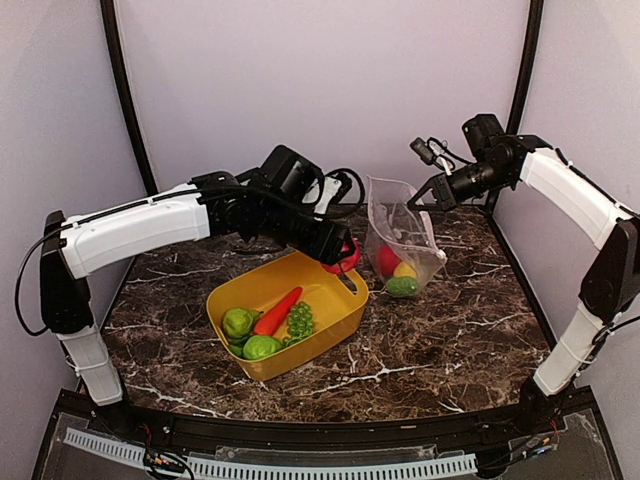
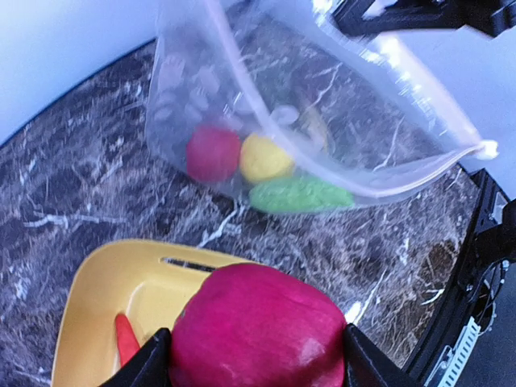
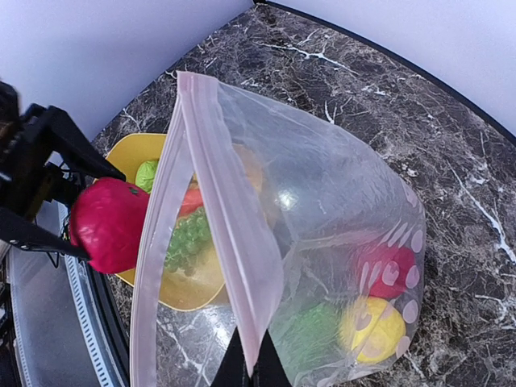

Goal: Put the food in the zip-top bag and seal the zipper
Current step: Pick up the fake fruit from the bin, then place the fake fruit in the zipper food storage bag.

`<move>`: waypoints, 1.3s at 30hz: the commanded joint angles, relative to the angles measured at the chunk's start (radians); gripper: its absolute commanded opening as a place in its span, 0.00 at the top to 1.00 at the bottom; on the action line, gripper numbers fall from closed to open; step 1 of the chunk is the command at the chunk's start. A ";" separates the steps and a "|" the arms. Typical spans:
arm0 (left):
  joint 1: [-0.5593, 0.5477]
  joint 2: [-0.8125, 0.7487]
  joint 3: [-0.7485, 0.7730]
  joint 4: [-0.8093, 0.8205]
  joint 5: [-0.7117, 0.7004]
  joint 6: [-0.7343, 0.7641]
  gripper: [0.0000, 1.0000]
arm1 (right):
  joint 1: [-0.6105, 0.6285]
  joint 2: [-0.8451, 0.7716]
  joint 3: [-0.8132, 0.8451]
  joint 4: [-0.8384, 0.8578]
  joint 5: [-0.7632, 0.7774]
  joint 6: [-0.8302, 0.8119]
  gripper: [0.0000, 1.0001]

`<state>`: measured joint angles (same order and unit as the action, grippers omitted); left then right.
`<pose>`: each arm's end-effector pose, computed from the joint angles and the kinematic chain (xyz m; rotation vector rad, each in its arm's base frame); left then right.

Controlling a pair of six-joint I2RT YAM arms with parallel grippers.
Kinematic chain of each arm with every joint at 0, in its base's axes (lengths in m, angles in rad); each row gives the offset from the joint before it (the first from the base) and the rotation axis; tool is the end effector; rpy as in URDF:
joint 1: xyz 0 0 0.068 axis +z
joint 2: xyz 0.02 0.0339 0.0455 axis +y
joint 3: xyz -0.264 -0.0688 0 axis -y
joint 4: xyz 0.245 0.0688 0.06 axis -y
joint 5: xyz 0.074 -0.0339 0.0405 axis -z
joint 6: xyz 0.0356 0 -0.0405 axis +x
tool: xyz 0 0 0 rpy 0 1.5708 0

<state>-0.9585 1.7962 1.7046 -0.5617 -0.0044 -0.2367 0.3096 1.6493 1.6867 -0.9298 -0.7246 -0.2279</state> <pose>0.2389 -0.3399 0.3415 0.8110 2.1560 -0.6359 0.3228 0.1280 0.3674 -0.9246 2.1766 0.9215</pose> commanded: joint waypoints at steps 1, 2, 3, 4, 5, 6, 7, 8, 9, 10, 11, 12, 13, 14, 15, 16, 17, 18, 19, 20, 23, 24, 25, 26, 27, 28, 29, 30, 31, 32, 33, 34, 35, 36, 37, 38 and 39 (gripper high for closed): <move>-0.062 -0.062 0.050 0.123 -0.057 0.091 0.53 | 0.025 0.005 0.037 -0.016 0.018 -0.014 1.00; -0.074 -0.064 0.059 0.172 -0.057 0.099 0.53 | 0.029 0.008 0.039 -0.017 0.020 -0.014 1.00; -0.092 -0.063 0.063 0.198 -0.045 0.112 0.53 | 0.032 0.011 0.042 -0.017 0.021 -0.013 1.00; -0.100 -0.057 0.075 0.241 -0.038 0.115 0.53 | 0.035 0.013 0.046 -0.019 0.022 -0.013 1.00; -0.113 -0.052 0.082 0.259 -0.026 0.121 0.53 | 0.037 0.014 0.048 -0.020 0.022 -0.012 1.00; -0.119 -0.039 0.100 0.294 -0.021 0.123 0.53 | 0.040 0.015 0.050 -0.021 0.023 -0.012 1.00; -0.128 -0.030 0.108 0.308 -0.014 0.123 0.54 | 0.041 0.015 0.051 -0.022 0.024 -0.013 1.00; -0.132 -0.014 0.125 0.335 -0.012 0.122 0.53 | 0.042 0.015 0.052 -0.023 0.023 -0.012 1.00; -0.137 -0.005 0.141 0.346 -0.015 0.122 0.54 | 0.043 0.014 0.054 -0.024 0.024 -0.013 1.00; -0.138 0.015 0.150 0.360 -0.021 0.120 0.54 | 0.043 0.012 0.056 -0.026 0.023 -0.013 1.00; -0.138 0.025 0.166 0.367 -0.037 0.119 0.54 | 0.043 0.009 0.058 -0.029 0.021 -0.012 1.00; -0.138 0.044 0.172 0.378 -0.044 0.123 0.54 | 0.043 0.007 0.061 -0.031 0.019 -0.010 1.00; -0.138 0.054 0.186 0.384 -0.054 0.128 0.54 | 0.044 0.004 0.063 -0.034 0.014 -0.009 1.00; -0.138 0.075 0.191 0.393 -0.068 0.142 0.54 | 0.043 0.001 0.066 -0.036 0.011 -0.007 1.00; -0.138 0.085 0.201 0.399 -0.076 0.148 0.54 | 0.042 -0.003 0.069 -0.037 0.008 -0.005 1.00; -0.139 0.106 0.206 0.406 -0.100 0.159 0.54 | 0.043 -0.005 0.073 -0.040 0.008 -0.004 1.00; -0.139 0.127 0.218 0.407 -0.113 0.166 0.54 | 0.043 -0.007 0.076 -0.041 0.009 0.000 1.00; -0.138 0.136 0.223 0.407 -0.136 0.175 0.54 | 0.043 -0.008 0.081 -0.042 0.013 0.002 1.00; -0.138 0.152 0.230 0.407 -0.148 0.179 0.54 | 0.043 -0.011 0.084 -0.043 0.019 0.004 1.00; -0.138 0.158 0.231 0.409 -0.170 0.184 0.54 | 0.043 -0.013 0.086 -0.042 0.024 0.005 1.00; -0.139 0.183 0.224 0.419 -0.209 0.197 0.54 | 0.043 -0.021 0.090 -0.042 0.032 0.007 1.00; -0.139 0.187 0.225 0.418 -0.233 0.202 0.54 | 0.043 -0.022 0.091 -0.043 0.032 0.007 1.00; -0.138 0.196 0.223 0.416 -0.244 0.204 0.55 | 0.043 -0.021 0.094 -0.043 0.032 0.009 1.00; -0.136 0.200 0.223 0.415 -0.267 0.205 0.54 | 0.043 -0.020 0.096 -0.042 0.031 0.011 1.00; -0.136 0.207 0.223 0.415 -0.280 0.201 0.54 | 0.043 -0.018 0.098 -0.044 0.028 0.010 1.00; -0.133 0.210 0.224 0.416 -0.299 0.198 0.54 | 0.043 -0.017 0.101 -0.045 0.024 0.011 1.00; -0.129 0.217 0.225 0.421 -0.305 0.189 0.53 | 0.043 -0.015 0.104 -0.047 0.019 0.012 1.00; -0.127 0.222 0.229 0.422 -0.316 0.185 0.51 | 0.044 -0.012 0.107 -0.049 0.014 0.012 1.00; -0.122 0.231 0.233 0.428 -0.327 0.176 0.46 | 0.043 -0.010 0.109 -0.049 0.011 0.014 1.00; -0.120 0.239 0.239 0.432 -0.332 0.172 0.43 | 0.043 -0.008 0.111 -0.050 0.009 0.014 1.00; -0.114 0.244 0.241 0.441 -0.344 0.163 0.39 | 0.043 -0.005 0.113 -0.050 0.006 0.015 1.00; -0.111 0.252 0.247 0.446 -0.350 0.158 0.36 | 0.042 -0.004 0.115 -0.052 0.005 0.015 1.00; -0.106 0.256 0.251 0.454 -0.361 0.146 0.32 | 0.043 -0.003 0.116 -0.053 0.004 0.015 1.00; -0.104 0.264 0.259 0.457 -0.366 0.138 0.28 | 0.043 -0.005 0.116 -0.053 0.004 0.016 1.00; -0.098 0.267 0.262 0.465 -0.373 0.128 0.22 | 0.043 -0.005 0.116 -0.053 0.004 0.015 1.00; -0.095 0.275 0.269 0.468 -0.377 0.125 0.19 | 0.043 -0.005 0.116 -0.054 0.004 0.013 1.00; -0.090 0.279 0.274 0.471 -0.387 0.118 0.14 | 0.043 -0.007 0.115 -0.054 0.005 0.014 1.00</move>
<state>-1.0687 2.0609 1.9343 -0.1307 -0.3351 -0.0830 0.3447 1.6520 1.7729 -0.9821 -0.7025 -0.2226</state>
